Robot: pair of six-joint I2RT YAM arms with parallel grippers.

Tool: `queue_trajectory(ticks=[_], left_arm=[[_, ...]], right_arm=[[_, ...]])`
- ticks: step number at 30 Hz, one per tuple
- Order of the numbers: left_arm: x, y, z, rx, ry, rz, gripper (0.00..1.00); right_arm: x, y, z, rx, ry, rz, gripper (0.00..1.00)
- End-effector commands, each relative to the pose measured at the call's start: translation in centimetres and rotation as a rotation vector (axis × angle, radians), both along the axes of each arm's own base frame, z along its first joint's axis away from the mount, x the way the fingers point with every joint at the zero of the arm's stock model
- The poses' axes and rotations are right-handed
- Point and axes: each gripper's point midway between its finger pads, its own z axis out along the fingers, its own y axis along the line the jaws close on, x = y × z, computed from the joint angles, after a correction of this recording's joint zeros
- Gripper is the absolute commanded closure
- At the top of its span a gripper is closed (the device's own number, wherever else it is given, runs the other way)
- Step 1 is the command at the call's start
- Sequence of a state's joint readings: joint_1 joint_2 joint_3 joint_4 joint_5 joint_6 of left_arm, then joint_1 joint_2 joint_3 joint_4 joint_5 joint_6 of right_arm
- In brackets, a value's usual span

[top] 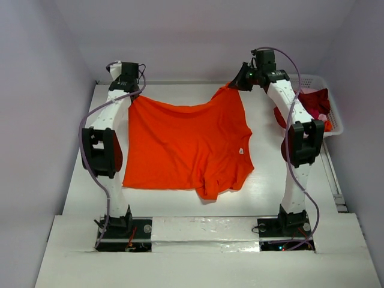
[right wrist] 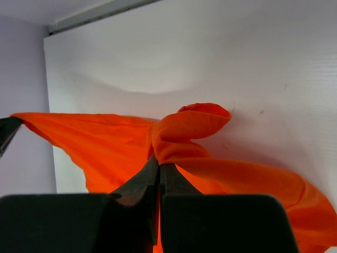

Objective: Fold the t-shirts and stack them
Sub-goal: Flatten out the tshirt

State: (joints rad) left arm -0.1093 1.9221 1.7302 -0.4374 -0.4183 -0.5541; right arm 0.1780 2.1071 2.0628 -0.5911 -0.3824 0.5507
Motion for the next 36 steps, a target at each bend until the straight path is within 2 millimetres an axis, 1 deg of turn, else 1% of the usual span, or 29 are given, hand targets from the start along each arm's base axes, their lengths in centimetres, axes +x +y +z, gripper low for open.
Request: queue_trajectory(ticks=[1,2,3,4,6,9,10,11,12,13,14,16,17,21,22,25,26,27,28,29,32,36], left_arm=[[0.9,1.3,0.9,-0.003,-0.010,0.034,1.00],[1.1,1.3,-0.1,0.001,0.011,0.036,1.00],[1.2,1.3,-0.4,0.003,0.018,0.035,1.00],[1.2,1.3,-0.7,0.004,0.024,0.034,1.00],[1.3,1.3,-2.1,0.008,0.051,0.033,1.00],[1.2,1.3,-3.9,0.012,0.089,0.029,1.00],[1.3,1.3,-4.2,0.012,0.093,0.029,1.00],[1.3,1.2,-4.8,0.010,0.106,0.026,1.00],[1.3,1.1,-5.1,0.009,0.110,0.023,1.00],[1.3,1.1,-5.4,0.006,0.114,0.022,1.00],[1.4,1.5,-5.5,0.002,0.114,0.028,1.00],[1.4,1.5,-5.7,0.001,0.115,0.029,1.00],[1.4,1.5,-5.8,0.002,0.117,0.029,1.00],[1.4,1.6,-6.0,0.008,0.122,0.031,1.00],[1.4,1.6,-6.1,0.011,0.124,0.031,1.00],[1.5,1.7,-6.5,0.021,0.139,0.030,1.00],[1.5,1.7,-7.0,0.022,0.150,0.028,1.00],[1.7,2.2,-6.9,0.021,0.150,0.035,1.00],[1.7,2.2,-7.1,0.021,0.156,0.033,1.00],[1.7,2.2,-7.5,0.025,0.168,0.035,1.00],[1.6,2.4,-8.1,0.034,0.182,0.040,1.00],[1.1,2.5,-9.3,0.039,0.204,0.045,1.00]], right_arm=[[1.0,0.5,4.1,0.040,-0.082,0.015,1.00],[1.3,0.7,5.1,0.047,-0.104,0.016,1.00],[1.3,0.7,5.0,0.047,-0.090,0.018,1.00],[1.7,0.8,3.9,0.046,-0.067,0.020,1.00],[1.8,1.2,3.5,0.061,-0.039,0.026,1.00],[2.1,1.7,2.2,0.089,-0.009,0.039,1.00],[2.2,1.2,1.2,0.090,0.011,0.027,1.00],[2.2,1.2,0.6,0.094,0.023,0.023,1.00],[2.4,1.3,0.2,0.100,0.026,0.024,1.00],[2.2,1.4,-0.8,0.099,0.047,0.025,1.00],[2.4,0.9,-1.5,0.100,0.059,0.018,1.00],[2.5,0.9,-2.7,0.092,0.080,0.015,1.00],[2.4,0.7,-3.7,0.082,0.095,0.013,1.00],[2.4,0.6,-5.9,0.065,0.131,0.008,1.00],[2.7,0.0,-6.4,0.065,0.138,-0.007,1.00],[2.9,-0.6,-8.1,0.075,0.176,-0.027,1.00],[3.1,-1.0,-8.5,0.087,0.187,-0.033,1.00],[3.1,-0.8,-8.7,0.096,0.192,-0.027,1.00],[3.1,-0.7,-8.9,0.102,0.202,-0.022,1.00],[3.0,-0.5,-9.9,0.108,0.230,-0.013,1.00],[3.1,-0.2,-10.1,0.119,0.232,0.002,1.00],[3.0,0.0,-11.2,0.125,0.260,0.015,1.00]])
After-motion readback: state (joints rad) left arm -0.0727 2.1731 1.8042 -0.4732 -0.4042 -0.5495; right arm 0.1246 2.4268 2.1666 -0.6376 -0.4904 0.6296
